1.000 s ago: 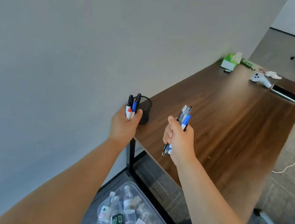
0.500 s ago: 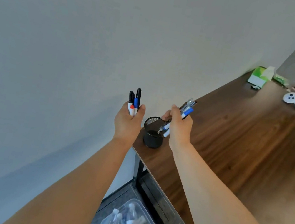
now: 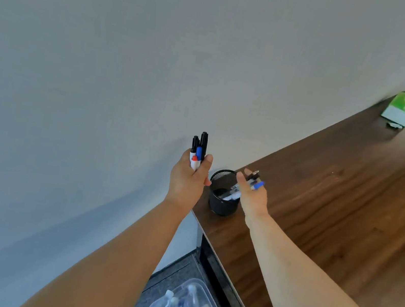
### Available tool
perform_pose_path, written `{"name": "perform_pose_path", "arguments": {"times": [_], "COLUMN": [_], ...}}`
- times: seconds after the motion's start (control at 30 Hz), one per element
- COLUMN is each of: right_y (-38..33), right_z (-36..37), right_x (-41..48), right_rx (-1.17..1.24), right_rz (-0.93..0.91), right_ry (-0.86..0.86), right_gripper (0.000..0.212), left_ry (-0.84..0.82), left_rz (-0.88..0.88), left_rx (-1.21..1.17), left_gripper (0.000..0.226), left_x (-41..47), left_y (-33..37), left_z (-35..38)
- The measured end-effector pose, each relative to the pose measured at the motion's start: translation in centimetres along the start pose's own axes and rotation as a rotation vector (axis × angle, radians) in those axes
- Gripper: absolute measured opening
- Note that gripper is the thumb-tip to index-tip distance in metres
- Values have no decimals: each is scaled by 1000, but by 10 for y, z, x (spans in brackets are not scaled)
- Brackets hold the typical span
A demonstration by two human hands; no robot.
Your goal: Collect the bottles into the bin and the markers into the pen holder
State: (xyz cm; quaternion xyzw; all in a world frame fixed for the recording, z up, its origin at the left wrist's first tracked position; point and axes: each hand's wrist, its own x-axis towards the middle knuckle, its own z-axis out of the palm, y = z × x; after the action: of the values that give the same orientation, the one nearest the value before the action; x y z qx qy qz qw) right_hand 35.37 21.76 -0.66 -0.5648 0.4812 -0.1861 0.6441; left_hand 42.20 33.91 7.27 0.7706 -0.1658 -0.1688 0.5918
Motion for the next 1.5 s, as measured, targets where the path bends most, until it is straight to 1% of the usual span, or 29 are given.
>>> {"name": "perform_pose_path", "arguments": {"times": [0.07,0.13,0.27,0.37,0.47,0.53,0.6,0.63,0.73,0.83,0.97,1.03,1.1,1.17,1.23,1.27,1.33,1.43,1.5], "right_y": [3,2,0,4,8,15,18,19,21,23,30,32,34,34,34,33,33,37,38], "right_z": [-3,-6,-8,-11,-20,-29,-37,-39,-44,-45,-44,-44,-45,-45,-46,-47,-49,-53,-54], "right_x": [-2,-2,-2,-1,-7,-8,-10,-11,-11,-12,-14,-14,-13,-12,-11,-12,-12,-11,-13], "right_rx": [-34,-47,-77,-13,33,3,-70,-85,-128,-162,-158,-150,-152,-157,-167,-164,-152,-142,-138], "right_rz": [-30,-34,35,137,176,189,199,196,199,220,244,249,253,254,249,247,248,246,241], "right_ry": [-70,-99,-95,-76,-121,-145,-141,-136,-139,-158,-151,-154,-144,-141,-139,-134,-122,-99,-95], "right_gripper": [43,42,49,55,46,43,40,39,34,32,32,32,31,31,30,30,29,27,26], "left_ry": [-13,-26,-50,-66,-78,-71,-60,-61,-99,-138,-187,-217,-186,-113,-113,-134,-158,-138,-108], "left_rz": [1,10,-19,-18,-31,-66,-96,-92,-54,-72,-82,-35,37,54,23,-2,-8,85,116], "left_rx": [18,30,16,19,28,40,132,179,243,254,276,322,457,642,744,763,800,866,853], "left_gripper": [21,21,18,15,19,24,37,40,40,43,38,32,31,40,49,50,45,32,32], "left_x": [1,2,2,7,24,36,42,44,46,50,51,52,52,51,49,46,42,40,38], "left_y": [-2,-2,-4,-3,-6,-15,-24,-28,-35,-45,-58,-61,-62,-62,-64,-64,-68,-74,-78], "left_z": [7,14,25,34,48,61,71,76,83,86,81,79,76,73,70,70,68,63,59]}}
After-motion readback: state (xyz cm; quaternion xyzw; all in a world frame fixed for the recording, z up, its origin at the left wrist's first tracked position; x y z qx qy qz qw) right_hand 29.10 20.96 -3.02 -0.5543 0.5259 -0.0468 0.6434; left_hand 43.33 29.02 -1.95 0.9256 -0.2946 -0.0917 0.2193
